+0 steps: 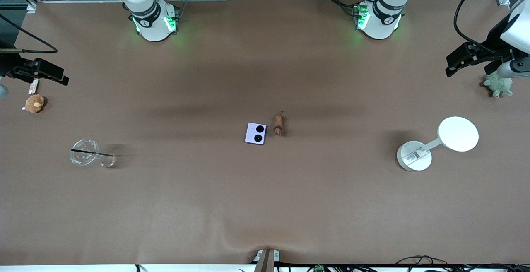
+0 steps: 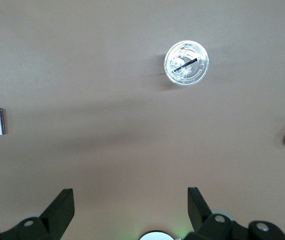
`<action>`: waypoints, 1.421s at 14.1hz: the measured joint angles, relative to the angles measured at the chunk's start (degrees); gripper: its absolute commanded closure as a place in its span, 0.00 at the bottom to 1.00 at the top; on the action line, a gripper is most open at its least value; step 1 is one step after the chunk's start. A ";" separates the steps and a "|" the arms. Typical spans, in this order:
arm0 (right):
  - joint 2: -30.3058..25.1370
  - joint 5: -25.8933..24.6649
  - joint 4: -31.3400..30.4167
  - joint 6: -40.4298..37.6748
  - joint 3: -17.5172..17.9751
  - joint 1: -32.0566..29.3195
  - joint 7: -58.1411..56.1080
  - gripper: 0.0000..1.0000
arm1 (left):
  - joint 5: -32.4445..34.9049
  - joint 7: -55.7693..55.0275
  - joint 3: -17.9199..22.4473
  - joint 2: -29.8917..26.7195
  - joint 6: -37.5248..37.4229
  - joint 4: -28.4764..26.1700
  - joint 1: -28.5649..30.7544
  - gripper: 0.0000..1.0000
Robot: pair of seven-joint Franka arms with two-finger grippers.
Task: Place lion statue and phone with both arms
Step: 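Move the left gripper from rest toward the lion figurine, then lower the left gripper onto the lion figurine and close it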
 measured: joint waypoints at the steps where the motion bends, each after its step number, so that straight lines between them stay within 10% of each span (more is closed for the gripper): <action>1: 0.00 0.00 0.00 -0.01 0.00 0.00 0.00 0.00 | 0.00 0.00 -0.02 0.01 -0.02 0.00 0.00 0.00; 10: 0.02 0.01 -0.02 -0.02 -0.01 -0.01 0.00 0.00 | -0.03 -0.15 -3.98 2.11 -0.23 -0.05 -1.14 0.00; 15: 0.03 0.03 -0.05 -0.03 -0.03 -0.04 0.00 0.00 | -0.09 -11.76 -14.63 10.43 3.78 -0.19 -3.00 0.00; 20: 0.04 0.05 -0.07 -0.04 -0.04 -0.04 0.00 0.00 | -0.07 -24.52 -16.21 19.98 14.00 -1.24 -11.06 0.00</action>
